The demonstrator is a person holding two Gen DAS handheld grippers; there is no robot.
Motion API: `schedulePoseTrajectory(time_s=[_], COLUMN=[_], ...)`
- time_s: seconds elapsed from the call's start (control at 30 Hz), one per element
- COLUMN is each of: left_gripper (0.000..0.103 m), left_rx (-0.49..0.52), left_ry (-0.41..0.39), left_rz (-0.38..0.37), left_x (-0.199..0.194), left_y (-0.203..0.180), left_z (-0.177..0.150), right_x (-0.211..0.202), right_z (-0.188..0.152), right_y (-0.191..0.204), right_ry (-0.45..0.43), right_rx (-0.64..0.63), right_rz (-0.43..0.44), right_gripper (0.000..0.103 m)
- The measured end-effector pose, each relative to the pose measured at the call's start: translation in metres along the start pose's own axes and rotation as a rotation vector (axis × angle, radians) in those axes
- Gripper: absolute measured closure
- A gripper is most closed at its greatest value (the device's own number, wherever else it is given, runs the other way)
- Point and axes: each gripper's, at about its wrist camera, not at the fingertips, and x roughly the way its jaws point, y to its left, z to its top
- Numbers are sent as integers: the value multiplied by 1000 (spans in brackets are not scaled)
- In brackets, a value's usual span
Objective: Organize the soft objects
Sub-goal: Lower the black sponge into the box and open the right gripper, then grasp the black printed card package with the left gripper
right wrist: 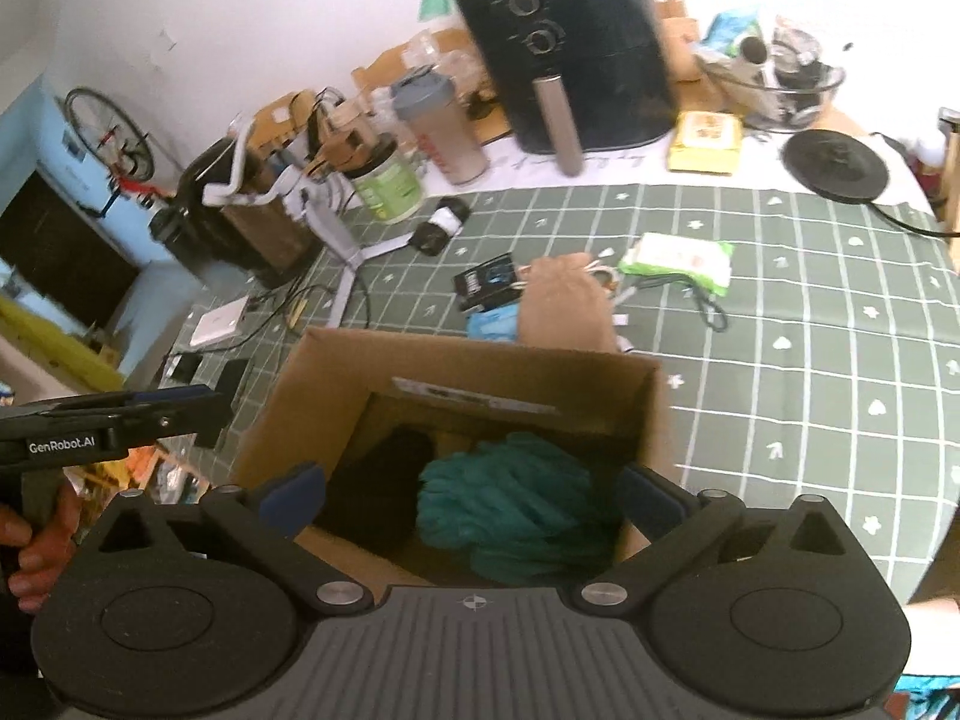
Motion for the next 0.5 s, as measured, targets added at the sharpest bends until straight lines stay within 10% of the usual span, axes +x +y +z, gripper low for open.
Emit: schedulePoseTrajectory(time_s=[0.5], left_gripper=[40], left_rx=[108], left_ry=[-18], left_rz=[-9], left_x=[21], left_y=[-13], left_z=[33], right_x=[-9], right_z=[2], right_y=[-39], right_ry=[-97], right_rx=[61], right_rz=[-166], right_gripper=[0])
